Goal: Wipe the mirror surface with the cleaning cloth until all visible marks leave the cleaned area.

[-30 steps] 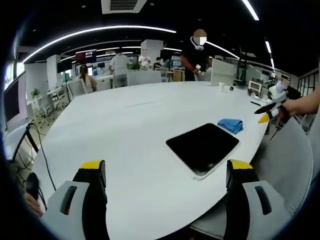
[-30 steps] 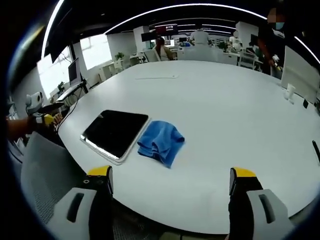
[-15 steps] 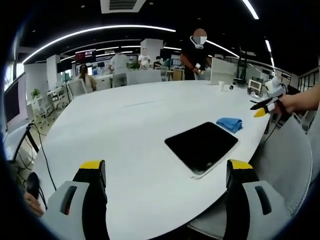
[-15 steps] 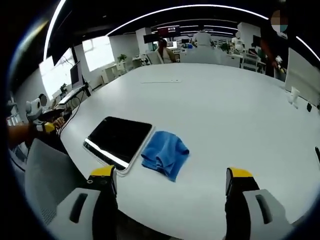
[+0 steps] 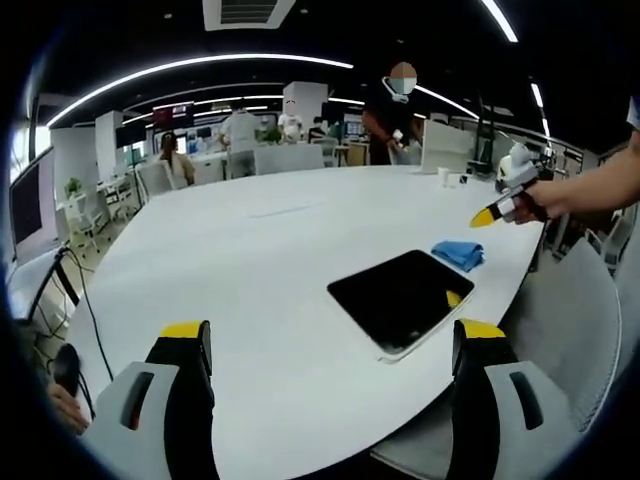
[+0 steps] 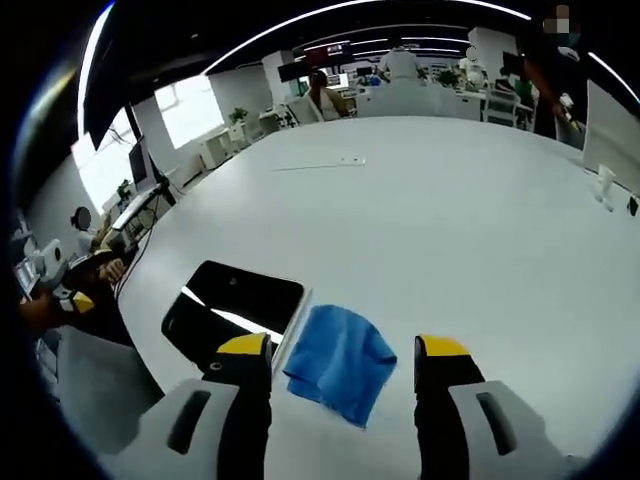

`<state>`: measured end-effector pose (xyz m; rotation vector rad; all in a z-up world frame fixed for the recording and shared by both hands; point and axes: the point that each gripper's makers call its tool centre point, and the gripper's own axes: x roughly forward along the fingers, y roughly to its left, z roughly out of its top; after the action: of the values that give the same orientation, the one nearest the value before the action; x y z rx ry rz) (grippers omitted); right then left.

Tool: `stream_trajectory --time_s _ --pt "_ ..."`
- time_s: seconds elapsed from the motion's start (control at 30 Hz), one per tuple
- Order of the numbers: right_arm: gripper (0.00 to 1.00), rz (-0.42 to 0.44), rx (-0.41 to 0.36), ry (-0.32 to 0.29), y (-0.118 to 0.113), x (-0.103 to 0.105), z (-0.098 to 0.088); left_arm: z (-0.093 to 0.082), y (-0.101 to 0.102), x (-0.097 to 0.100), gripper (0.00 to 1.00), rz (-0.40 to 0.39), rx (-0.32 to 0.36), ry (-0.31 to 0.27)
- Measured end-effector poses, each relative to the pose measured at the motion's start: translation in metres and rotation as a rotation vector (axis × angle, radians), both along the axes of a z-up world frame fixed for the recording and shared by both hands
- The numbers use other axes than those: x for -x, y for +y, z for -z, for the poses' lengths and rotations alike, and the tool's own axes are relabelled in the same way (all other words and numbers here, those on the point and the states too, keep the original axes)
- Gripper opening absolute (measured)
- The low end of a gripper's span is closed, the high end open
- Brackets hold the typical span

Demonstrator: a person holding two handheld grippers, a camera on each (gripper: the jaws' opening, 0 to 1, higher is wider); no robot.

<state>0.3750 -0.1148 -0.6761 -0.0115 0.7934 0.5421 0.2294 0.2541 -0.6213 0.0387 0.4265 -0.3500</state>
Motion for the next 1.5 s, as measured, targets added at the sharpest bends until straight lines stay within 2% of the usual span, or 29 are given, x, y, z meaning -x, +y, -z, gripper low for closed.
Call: stream_trajectory --time_s 0.13,0.23,0.37,0.53,0.63,0.73,0.8,0.87,0.9,1.03,1.4,1.43,1.47,1.5 --pt "0.46 0.005 0.009 0.03 0.004 -0.004 0.012 0.002 -0.001 0.002 0.99 -0.004 0.009 0.006" --pt "0.39 0.017 0.018 0.07 0.007 -0.004 0.029 0.003 -0.002 0.003 0.99 -0.01 0.012 0.008" --pt "0.36 0.013 0.047 0.068 0.011 -0.006 0.042 0.005 -0.004 0.005 0.99 -0.033 0.024 0.004" --pt "0.25 0.041 0.067 0.083 0.013 -0.011 0.053 0.008 -0.01 0.01 0.99 -0.035 0.028 0.012" --pt "0.18 0.049 0.11 0.085 0.011 -0.012 0.06 0.008 -0.014 0.009 0.99 -0.027 0.022 0.015" --pt "0.16 0.051 0.096 0.112 0.017 -0.01 0.061 0.007 -0.015 0.008 0.99 -0.027 0.024 0.011" --pt "0.15 0.03 0.134 0.114 0.017 -0.007 0.063 0.007 -0.017 0.007 0.99 -0.026 0.022 0.013" --pt "0.13 0.039 0.14 0.115 0.018 -0.009 0.066 0.008 -0.021 0.006 0.99 -0.018 0.02 0.015" --pt "0.09 0.043 0.167 0.109 0.015 -0.009 0.066 0.009 -0.022 0.006 0.99 -0.013 0.017 0.016" --pt "0.04 0.027 0.191 0.108 0.014 -0.007 0.066 0.008 -0.027 0.005 0.99 -0.002 0.017 0.017" --pt "0.03 0.035 0.192 0.141 0.013 -0.009 0.067 0.008 -0.024 0.007 0.99 -0.001 0.014 0.022" --pt "0.03 0.031 0.202 0.146 0.014 -0.01 0.067 0.009 -0.024 0.007 0.99 -0.002 0.014 0.024" --pt "0.03 0.065 0.196 0.177 0.013 -0.011 0.067 0.01 -0.022 0.006 0.99 -0.004 0.015 0.024" --pt "0.03 0.047 0.2 0.181 0.013 -0.01 0.067 0.01 -0.021 0.005 0.99 -0.005 0.016 0.024"
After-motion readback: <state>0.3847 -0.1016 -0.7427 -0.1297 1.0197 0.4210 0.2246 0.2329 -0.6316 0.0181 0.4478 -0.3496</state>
